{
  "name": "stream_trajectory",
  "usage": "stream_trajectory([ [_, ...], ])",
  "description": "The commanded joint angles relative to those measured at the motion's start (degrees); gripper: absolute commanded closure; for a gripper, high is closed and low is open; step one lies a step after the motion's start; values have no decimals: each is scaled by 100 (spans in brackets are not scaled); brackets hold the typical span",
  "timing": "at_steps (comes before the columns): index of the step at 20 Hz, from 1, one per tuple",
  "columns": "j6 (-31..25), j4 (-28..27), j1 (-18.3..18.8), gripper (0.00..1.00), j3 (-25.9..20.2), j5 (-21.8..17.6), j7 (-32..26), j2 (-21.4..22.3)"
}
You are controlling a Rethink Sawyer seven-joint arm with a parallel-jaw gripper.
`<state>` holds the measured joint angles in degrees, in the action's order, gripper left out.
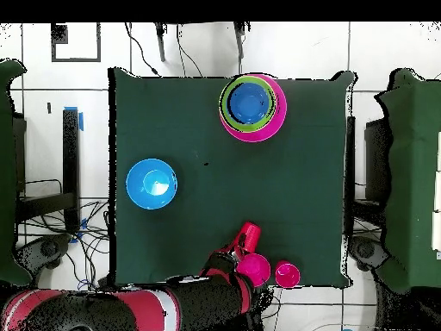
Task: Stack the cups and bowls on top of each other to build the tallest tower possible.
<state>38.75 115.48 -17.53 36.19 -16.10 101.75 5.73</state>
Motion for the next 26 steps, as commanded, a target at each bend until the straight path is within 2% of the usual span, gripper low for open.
stream_trajectory([
  [1, 373, -22, 186, 0, -628, -245, 674, -439],
  [4, 524, 17, 191, 0, -613, -188, 673, -575],
  [7, 332, -93, 211, 0, -658, -250, 608, -489],
  [21, 75, -263, 43, 0, -635, -680, 384, -275],
  [26, -106, -359, -9, 0, -694, -993, 322, -101],
])
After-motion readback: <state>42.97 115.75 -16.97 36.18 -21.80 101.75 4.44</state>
